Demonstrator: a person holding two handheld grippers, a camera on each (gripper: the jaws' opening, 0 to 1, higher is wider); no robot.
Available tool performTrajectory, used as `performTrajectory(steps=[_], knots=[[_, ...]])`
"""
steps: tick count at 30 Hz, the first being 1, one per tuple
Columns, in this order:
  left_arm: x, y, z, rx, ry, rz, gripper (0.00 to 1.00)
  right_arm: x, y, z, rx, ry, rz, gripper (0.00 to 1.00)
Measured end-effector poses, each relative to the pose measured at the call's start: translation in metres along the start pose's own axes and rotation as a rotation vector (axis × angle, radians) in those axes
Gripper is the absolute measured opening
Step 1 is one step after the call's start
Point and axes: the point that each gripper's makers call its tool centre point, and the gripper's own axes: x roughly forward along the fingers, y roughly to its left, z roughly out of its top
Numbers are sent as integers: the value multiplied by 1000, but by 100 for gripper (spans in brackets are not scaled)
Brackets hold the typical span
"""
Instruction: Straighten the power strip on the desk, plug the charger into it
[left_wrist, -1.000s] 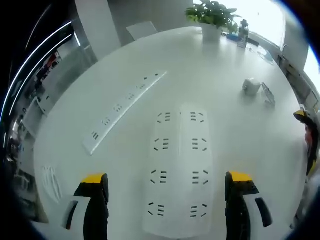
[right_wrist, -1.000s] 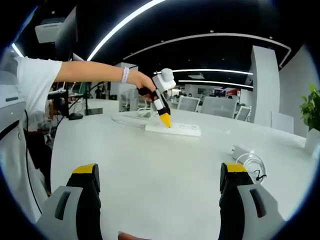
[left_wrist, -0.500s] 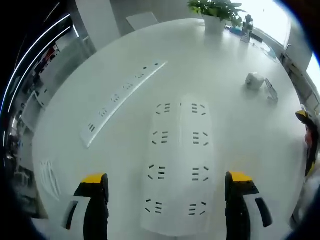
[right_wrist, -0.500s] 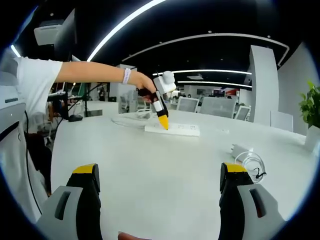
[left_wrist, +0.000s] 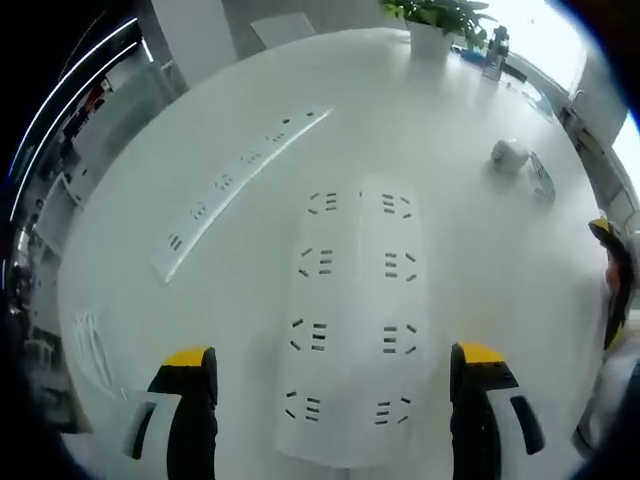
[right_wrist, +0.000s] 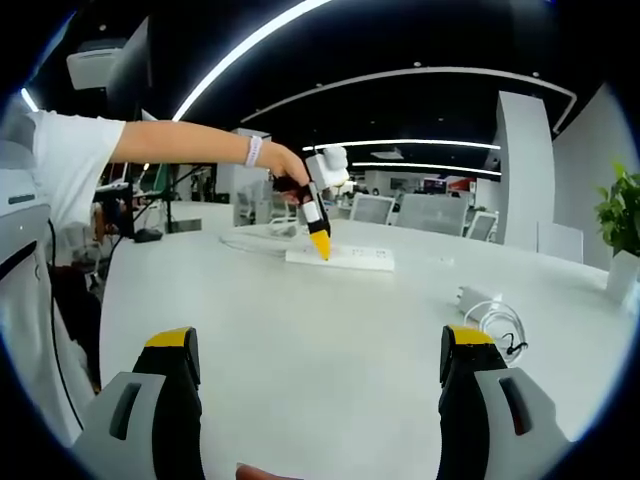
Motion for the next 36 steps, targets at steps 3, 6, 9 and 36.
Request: performTrajectory(steps=[3,6,9,36], knots=[[2,-4,-6,-2,24,-13,100,0,0,-1,1,2,-1,100],[3,-5,-9,-7,32,-16,100,-1,-1,-1,3,0,-3,100],[5,-5,-11,-11,42,-23,100,-2,-2,-1,3,-1,-6,100],[9,-34,-29,13,114,-116,90,-8,-6,0,0,0,-29,100]])
